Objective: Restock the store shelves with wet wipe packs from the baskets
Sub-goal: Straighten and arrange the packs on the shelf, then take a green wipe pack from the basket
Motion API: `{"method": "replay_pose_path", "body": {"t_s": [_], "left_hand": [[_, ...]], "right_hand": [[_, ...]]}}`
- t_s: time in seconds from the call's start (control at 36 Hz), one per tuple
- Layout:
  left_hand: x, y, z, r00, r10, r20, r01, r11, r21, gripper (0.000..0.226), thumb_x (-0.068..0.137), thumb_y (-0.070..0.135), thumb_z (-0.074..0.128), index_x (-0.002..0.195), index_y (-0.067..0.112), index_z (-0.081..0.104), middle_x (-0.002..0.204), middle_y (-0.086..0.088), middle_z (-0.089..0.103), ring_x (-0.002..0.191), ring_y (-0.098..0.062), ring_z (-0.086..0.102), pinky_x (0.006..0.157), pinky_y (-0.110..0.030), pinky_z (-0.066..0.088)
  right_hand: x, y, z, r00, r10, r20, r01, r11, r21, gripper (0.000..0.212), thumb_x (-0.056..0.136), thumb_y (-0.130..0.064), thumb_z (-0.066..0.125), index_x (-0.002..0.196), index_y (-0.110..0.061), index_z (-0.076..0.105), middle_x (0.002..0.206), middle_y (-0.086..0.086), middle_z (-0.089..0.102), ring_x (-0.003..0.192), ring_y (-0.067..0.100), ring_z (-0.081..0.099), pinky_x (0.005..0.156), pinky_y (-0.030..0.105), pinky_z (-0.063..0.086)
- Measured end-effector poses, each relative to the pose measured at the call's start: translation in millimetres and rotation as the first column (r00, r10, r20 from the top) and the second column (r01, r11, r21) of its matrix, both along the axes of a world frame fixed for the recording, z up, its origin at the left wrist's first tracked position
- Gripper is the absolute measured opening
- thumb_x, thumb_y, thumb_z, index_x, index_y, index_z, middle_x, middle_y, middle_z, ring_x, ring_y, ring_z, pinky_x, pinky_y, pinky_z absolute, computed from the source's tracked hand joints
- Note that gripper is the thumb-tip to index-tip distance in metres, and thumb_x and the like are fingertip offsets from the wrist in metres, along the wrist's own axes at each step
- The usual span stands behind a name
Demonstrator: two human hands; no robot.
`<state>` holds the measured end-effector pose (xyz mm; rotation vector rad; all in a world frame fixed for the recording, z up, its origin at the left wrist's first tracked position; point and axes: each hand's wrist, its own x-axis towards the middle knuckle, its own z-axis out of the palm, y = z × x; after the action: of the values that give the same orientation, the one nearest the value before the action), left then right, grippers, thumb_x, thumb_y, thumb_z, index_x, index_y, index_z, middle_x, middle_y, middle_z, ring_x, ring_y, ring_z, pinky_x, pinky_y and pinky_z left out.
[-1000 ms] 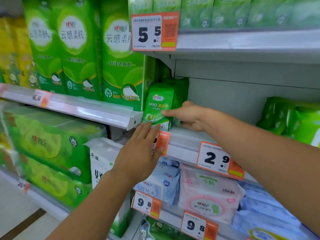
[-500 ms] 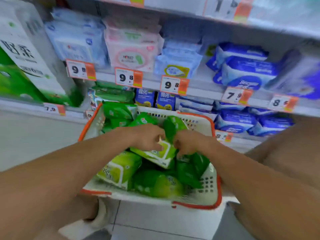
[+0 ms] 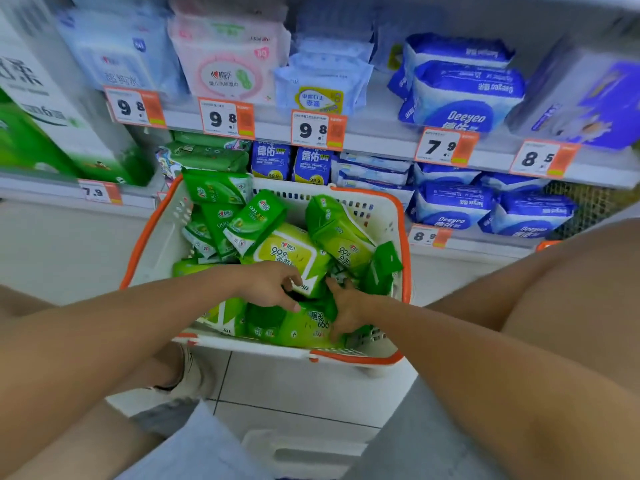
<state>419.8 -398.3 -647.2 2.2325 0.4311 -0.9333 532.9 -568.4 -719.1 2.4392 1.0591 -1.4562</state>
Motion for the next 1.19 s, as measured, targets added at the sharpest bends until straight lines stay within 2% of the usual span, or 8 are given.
{"method": "replay_pose_path", "body": {"t_s": [0.22, 0.33, 0.39, 0.47, 0.56, 0.72, 0.97, 1.19], "left_hand": [[18, 1, 29, 0.942, 0.14, 0.304, -0.141, 0.99, -0.019, 0.12, 0.06, 0.039, 0.093, 0.155, 0.026, 0.022, 0.155, 0.003, 0.036, 0.138, -0.016, 0.04, 0.111, -0.028, 0.035], [27, 1, 51, 0.925, 0.31, 0.219, -0.253, 0.934, -0.251, 0.055, 0.067, 0.027, 0.091, 0.115, 0.031, 0.064, 0.106, 0.016, 0.072, 0.101, -0.005, 0.067, 0.085, -0.019, 0.052], [30, 5, 57, 0.875, 0.415, 0.249, -0.325, 0.885, -0.333, 0.036, 0.073, 0.023, 0.087, 0.104, 0.031, 0.069, 0.097, 0.015, 0.075, 0.091, -0.004, 0.07, 0.083, -0.022, 0.054], [27, 16, 59, 0.792, 0.57, 0.219, -0.46, 0.792, -0.401, 0.036, 0.077, 0.017, 0.084, 0.109, 0.02, 0.068, 0.099, 0.005, 0.077, 0.091, -0.012, 0.074, 0.089, -0.033, 0.056], [21, 27, 56, 0.761, 0.637, 0.124, -0.518, 0.711, -0.475, 0.037, 0.08, 0.009, 0.08, 0.113, 0.015, 0.064, 0.106, -0.002, 0.076, 0.098, -0.02, 0.073, 0.096, -0.043, 0.054], [10, 36, 57, 0.654, 0.754, 0.064, -0.614, 0.578, -0.537, 0.084, 0.063, 0.015, 0.092, 0.136, 0.01, 0.051, 0.116, -0.005, 0.073, 0.103, -0.022, 0.071, 0.098, -0.047, 0.053], [-14, 33, 77, 0.541, 0.797, -0.268, -0.619, 0.162, -0.769, 0.08, 0.048, 0.058, 0.091, 0.109, 0.017, 0.06, 0.08, -0.002, 0.057, 0.051, -0.01, 0.047, 0.038, -0.017, 0.039], [-24, 56, 84, 0.417, 0.79, -0.449, -0.56, -0.166, -0.812, 0.074, 0.069, 0.035, 0.052, 0.133, 0.0, 0.056, 0.128, -0.023, 0.06, 0.097, -0.034, 0.063, 0.081, -0.039, 0.056]], "right_hand": [[43, 32, 103, 0.922, -0.218, -0.32, 0.248, 0.967, 0.054, 0.049, 0.092, 0.001, 0.062, 0.138, -0.003, 0.048, 0.13, 0.015, 0.059, 0.104, 0.035, 0.067, 0.08, 0.045, 0.062], [61, 33, 152, 0.678, -0.268, -0.685, 0.509, 0.843, 0.174, 0.029, 0.093, -0.007, 0.066, 0.122, -0.009, 0.063, 0.117, 0.014, 0.072, 0.102, 0.027, 0.072, 0.076, 0.037, 0.062], [74, 34, 153, 0.729, -0.343, -0.592, 0.577, 0.773, 0.263, 0.034, 0.091, -0.03, 0.072, 0.12, -0.013, 0.064, 0.113, 0.012, 0.074, 0.095, 0.026, 0.074, 0.076, 0.034, 0.061], [91, 33, 130, 0.92, -0.353, 0.17, 0.266, 0.881, 0.39, 0.056, 0.084, -0.06, 0.069, 0.102, -0.007, 0.064, 0.105, 0.007, 0.07, 0.086, 0.026, 0.068, 0.078, 0.036, 0.058], [80, 16, 101, 0.856, -0.024, 0.516, -0.016, 0.997, 0.072, 0.042, 0.083, -0.033, 0.076, 0.113, -0.008, 0.06, 0.105, 0.007, 0.061, 0.1, 0.026, 0.059, 0.088, 0.04, 0.053], [48, 7, 66, 0.781, 0.434, 0.45, -0.263, 0.881, -0.394, 0.073, 0.075, -0.026, 0.083, 0.139, -0.023, 0.047, 0.136, 0.006, 0.054, 0.13, 0.031, 0.044, 0.104, 0.048, 0.036], [61, 12, 68, 0.836, 0.335, 0.434, -0.354, 0.935, -0.04, 0.036, 0.088, -0.01, 0.069, 0.123, -0.014, 0.065, 0.114, 0.01, 0.066, 0.102, 0.029, 0.064, 0.089, 0.042, 0.055], [69, 48, 176, 0.997, -0.046, -0.058, 0.065, 0.919, 0.39, 0.027, 0.099, -0.037, 0.058, 0.114, -0.016, 0.064, 0.106, -0.005, 0.062, 0.104, 0.022, 0.063, 0.085, 0.032, 0.053]]}}
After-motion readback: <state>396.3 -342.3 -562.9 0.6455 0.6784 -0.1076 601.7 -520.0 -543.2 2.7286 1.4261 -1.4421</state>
